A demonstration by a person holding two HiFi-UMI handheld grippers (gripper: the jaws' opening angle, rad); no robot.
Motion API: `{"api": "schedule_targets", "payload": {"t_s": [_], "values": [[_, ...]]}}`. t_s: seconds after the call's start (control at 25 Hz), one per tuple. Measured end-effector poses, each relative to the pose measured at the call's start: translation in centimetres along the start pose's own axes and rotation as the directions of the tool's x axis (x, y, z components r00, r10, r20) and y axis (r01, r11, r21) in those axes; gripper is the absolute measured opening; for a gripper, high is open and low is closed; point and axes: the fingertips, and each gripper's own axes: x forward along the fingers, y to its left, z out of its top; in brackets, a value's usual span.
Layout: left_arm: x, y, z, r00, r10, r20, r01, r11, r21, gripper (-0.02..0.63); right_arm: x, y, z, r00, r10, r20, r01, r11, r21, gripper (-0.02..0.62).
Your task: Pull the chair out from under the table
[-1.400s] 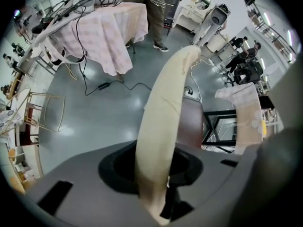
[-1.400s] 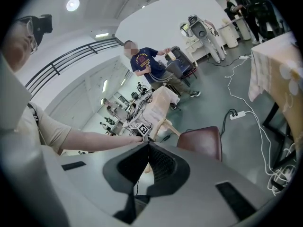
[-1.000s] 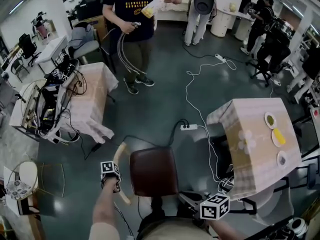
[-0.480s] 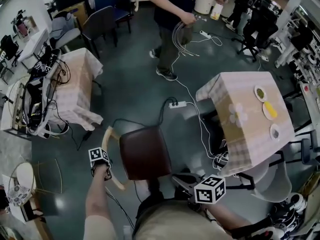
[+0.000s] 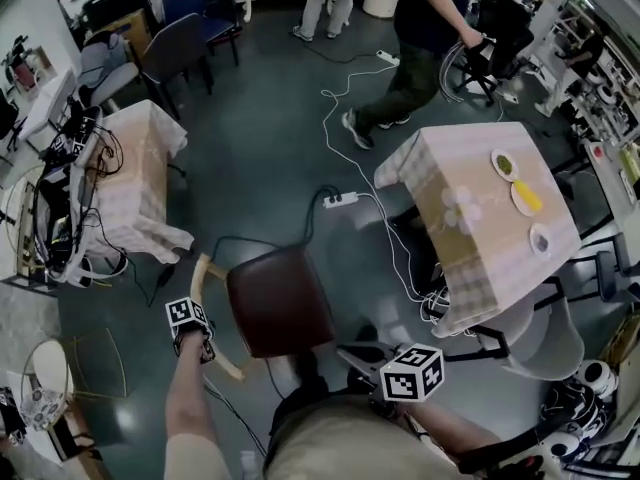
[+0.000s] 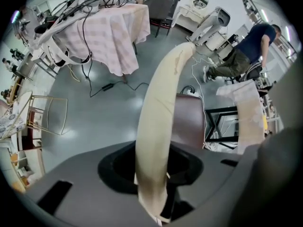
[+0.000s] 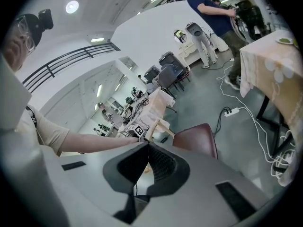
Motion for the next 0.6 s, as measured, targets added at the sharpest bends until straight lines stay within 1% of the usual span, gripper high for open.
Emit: {"api": "schedule_targets", "payload": {"t_s": [0.08,0.12,0.2,0.24,0.32,0.4,0.48,0.6], "values": [[-0.1,-0.1,-0.1,1.0,0.008,-0.002,-0.008,1.0,0.023,0.136,0.2,0.3,-0.2,1.0,0.006,-0.004,-0.006,1.0,-0.013,0.011],[-0.2,-0.4,-0.1,1.0,-0.001,-0.002,0.001,0.999,0.04,0.157,0.3,0.5,-0.2,1.0,0.008,-0.005,-0.008,1.0,-0.021,0.011],[-0.8,-1.3,-0.1,0.998,-0.059,0.001,0.059,0.996,0.071,0.314,0.5,0.9,-0.1,1.0,0.011,-0.002,-0.012,0.999,-0.033,0.011],[-1.2,-1.7,0.1,0.995,-0.097,0.01,0.096,0.992,0.077,0.346,0.6,1.2,-0.1,1.0,0.013,-0.001,-0.013,0.999,-0.035,0.011],[-2.5,-2.2,0.4,0.986,-0.159,0.046,0.155,0.985,0.082,0.356,0.8,1.6,-0.2,1.0,0.014,0.004,-0.014,0.999,-0.035,0.011],[-3.8,-2.0,0.7,0.977,-0.192,0.087,0.184,0.978,0.1,0.356,0.9,1.9,-0.2,1.0,0.014,0.011,-0.014,0.999,-0.038,0.011],[-5.0,-1.0,1.2,0.969,-0.212,0.13,0.197,0.973,0.117,0.356,1.5,2.4,-0.1,1.0,0.02,0.017,-0.019,0.999,-0.049,0.011],[-7.8,1.2,2.3,0.95,-0.218,0.223,0.199,0.974,0.104,0.356,2.6,3.4,0.6,0.999,0.052,0.011,-0.051,0.995,-0.081,0.011]]}}
